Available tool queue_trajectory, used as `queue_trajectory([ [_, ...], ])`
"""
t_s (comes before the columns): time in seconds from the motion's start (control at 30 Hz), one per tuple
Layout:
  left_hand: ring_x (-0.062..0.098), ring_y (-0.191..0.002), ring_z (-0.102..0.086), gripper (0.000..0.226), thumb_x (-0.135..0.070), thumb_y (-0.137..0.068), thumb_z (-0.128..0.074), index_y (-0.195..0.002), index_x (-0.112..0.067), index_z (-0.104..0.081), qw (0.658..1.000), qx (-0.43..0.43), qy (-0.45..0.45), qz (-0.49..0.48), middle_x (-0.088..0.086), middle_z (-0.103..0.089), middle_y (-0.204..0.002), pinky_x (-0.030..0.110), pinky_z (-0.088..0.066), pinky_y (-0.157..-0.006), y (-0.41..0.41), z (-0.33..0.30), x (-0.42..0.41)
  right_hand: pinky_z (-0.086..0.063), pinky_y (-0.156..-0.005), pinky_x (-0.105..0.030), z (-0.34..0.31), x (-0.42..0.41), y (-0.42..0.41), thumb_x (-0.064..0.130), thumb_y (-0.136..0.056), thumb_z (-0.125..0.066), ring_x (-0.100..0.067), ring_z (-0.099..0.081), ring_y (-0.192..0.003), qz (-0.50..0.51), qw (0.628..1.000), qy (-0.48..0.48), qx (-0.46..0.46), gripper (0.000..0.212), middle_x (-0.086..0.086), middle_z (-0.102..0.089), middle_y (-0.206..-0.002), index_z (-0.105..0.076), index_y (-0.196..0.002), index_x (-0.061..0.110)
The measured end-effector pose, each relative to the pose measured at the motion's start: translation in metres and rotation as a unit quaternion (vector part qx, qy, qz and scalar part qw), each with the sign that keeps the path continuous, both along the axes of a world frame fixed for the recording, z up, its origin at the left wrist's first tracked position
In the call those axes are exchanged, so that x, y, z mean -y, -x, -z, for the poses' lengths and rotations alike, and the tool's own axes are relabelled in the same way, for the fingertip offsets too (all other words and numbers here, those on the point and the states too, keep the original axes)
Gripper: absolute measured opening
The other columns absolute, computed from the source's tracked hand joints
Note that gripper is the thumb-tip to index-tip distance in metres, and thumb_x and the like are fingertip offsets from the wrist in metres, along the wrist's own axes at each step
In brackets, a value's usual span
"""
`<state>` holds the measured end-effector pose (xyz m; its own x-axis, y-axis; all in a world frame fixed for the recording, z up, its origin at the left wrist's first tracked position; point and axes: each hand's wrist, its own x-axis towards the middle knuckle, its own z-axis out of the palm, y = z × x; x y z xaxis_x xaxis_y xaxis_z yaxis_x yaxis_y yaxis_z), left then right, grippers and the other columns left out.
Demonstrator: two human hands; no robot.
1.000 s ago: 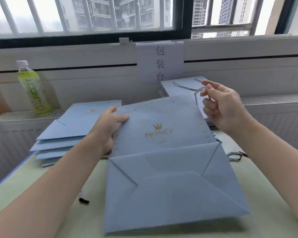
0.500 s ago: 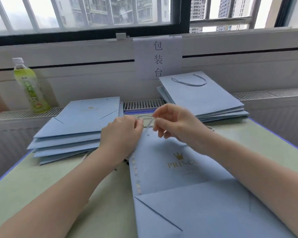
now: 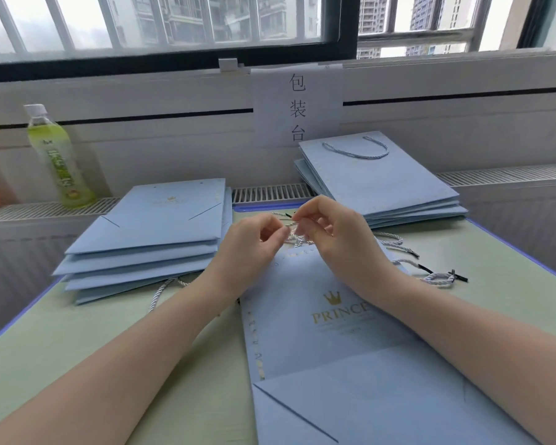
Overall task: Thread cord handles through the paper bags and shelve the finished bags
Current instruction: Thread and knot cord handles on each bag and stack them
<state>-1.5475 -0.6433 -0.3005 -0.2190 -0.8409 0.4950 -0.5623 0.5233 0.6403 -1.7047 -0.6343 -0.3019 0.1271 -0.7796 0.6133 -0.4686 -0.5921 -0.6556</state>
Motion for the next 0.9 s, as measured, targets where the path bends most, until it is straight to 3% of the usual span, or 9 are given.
queue_trajectory([
  [0.13,0.013,-0.059,-0.057,0.026,-0.018,-0.097,-0.052,-0.073,-0.023,-0.061,0.999,-0.034,-0.018,-0.01,-0.009,-0.061,-0.059,0.026,-0.047,-0.064,-0.006,0.0,0.002,-0.048,-0.068,-0.026,-0.004,0.002,0.006,0.008,-0.094,-0.053,-0.011,-0.061,-0.075,0.043,0.997,0.054,0.022,0.011,0.003,-0.066,-0.077,-0.062,-0.091,0.015],
  [0.27,0.002,-0.042,-0.041,0.02,-0.011,-0.097,-0.05,-0.09,-0.011,-0.069,0.998,-0.064,-0.011,0.002,-0.006,-0.051,-0.054,0.012,-0.034,-0.049,-0.009,0.0,0.005,-0.041,-0.067,-0.01,-0.002,0.007,0.01,0.003,-0.094,-0.049,-0.005,-0.059,-0.08,0.066,0.996,0.056,0.036,0.018,0.005,-0.065,-0.082,-0.061,-0.091,0.016],
  [0.4,0.005,-0.046,-0.05,0.026,0.002,-0.098,-0.042,-0.108,-0.004,-0.065,0.994,-0.092,-0.036,0.038,-0.003,-0.064,-0.067,0.015,-0.041,-0.052,-0.004,0.001,0.003,-0.041,-0.079,-0.024,-0.001,0.007,0.008,0.007,-0.091,-0.051,-0.018,-0.053,-0.094,0.084,0.983,0.136,-0.088,0.016,0.002,-0.061,-0.096,-0.064,-0.1,0.012],
  [0.5,0.014,-0.052,-0.064,0.018,0.003,-0.096,-0.046,-0.1,-0.006,-0.062,0.987,-0.117,-0.062,0.096,-0.004,-0.068,-0.062,0.021,-0.049,-0.052,0.001,-0.002,-0.003,-0.045,-0.084,-0.034,-0.002,-0.002,0.001,0.025,-0.091,-0.052,-0.019,-0.056,-0.1,0.02,0.98,0.099,-0.174,0.028,0.001,-0.062,-0.107,-0.058,-0.115,0.013],
  [0.67,0.02,-0.055,-0.066,0.015,-0.014,-0.092,-0.057,-0.078,-0.01,-0.058,0.98,-0.135,-0.101,0.103,0.003,-0.07,-0.062,0.021,-0.047,-0.052,-0.004,-0.009,-0.004,-0.047,-0.063,-0.037,-0.004,-0.008,0.0,0.01,-0.094,-0.052,-0.013,-0.048,-0.062,0.005,0.974,0.09,-0.206,0.025,0.003,-0.062,-0.077,-0.059,-0.117,0.015],
  [0.73,0.013,-0.061,-0.065,0.02,-0.027,-0.09,-0.06,-0.075,-0.014,-0.061,0.993,-0.072,-0.079,0.051,-0.001,-0.07,-0.066,0.021,-0.047,-0.058,-0.01,-0.01,-0.002,-0.048,-0.06,-0.037,-0.004,-0.005,0.003,0.012,-0.092,-0.052,-0.013,-0.049,-0.059,0.005,0.978,0.104,-0.182,0.017,0.0,-0.064,-0.072,-0.065,-0.102,0.011],
  [0.77,0.011,-0.068,-0.063,0.023,-0.035,-0.089,-0.06,-0.078,-0.016,-0.064,0.999,0.014,-0.05,0.006,-0.004,-0.069,-0.072,0.024,-0.047,-0.064,-0.015,-0.009,0.001,-0.048,-0.06,-0.037,-0.004,-0.003,0.004,0.012,-0.091,-0.051,-0.014,-0.051,-0.06,0.002,0.978,0.102,-0.179,0.016,-0.001,-0.064,-0.073,-0.067,-0.095,0.009],
  [0.83,0.011,-0.085,-0.057,0.029,-0.046,-0.091,-0.053,-0.09,-0.021,-0.067,0.967,0.24,0.008,-0.089,-0.009,-0.064,-0.087,0.029,-0.042,-0.073,-0.021,-0.008,0.003,-0.049,-0.064,-0.041,0.001,0.003,0.003,0.009,-0.09,-0.053,-0.021,-0.054,-0.066,0.006,0.976,0.091,-0.199,0.014,-0.003,-0.062,-0.079,-0.067,-0.088,0.006],
  [0.9,0.016,-0.09,-0.053,0.032,-0.046,-0.095,-0.046,-0.093,-0.02,-0.065,0.939,0.324,0.019,-0.111,-0.007,-0.058,-0.09,0.03,-0.039,-0.074,-0.023,-0.006,0.006,-0.048,-0.067,-0.044,0.006,0.008,0.003,0.007,-0.09,-0.055,-0.028,-0.057,-0.074,0.02,0.973,0.082,-0.217,0.013,-0.006,-0.062,-0.084,-0.067,-0.086,0.005],
])
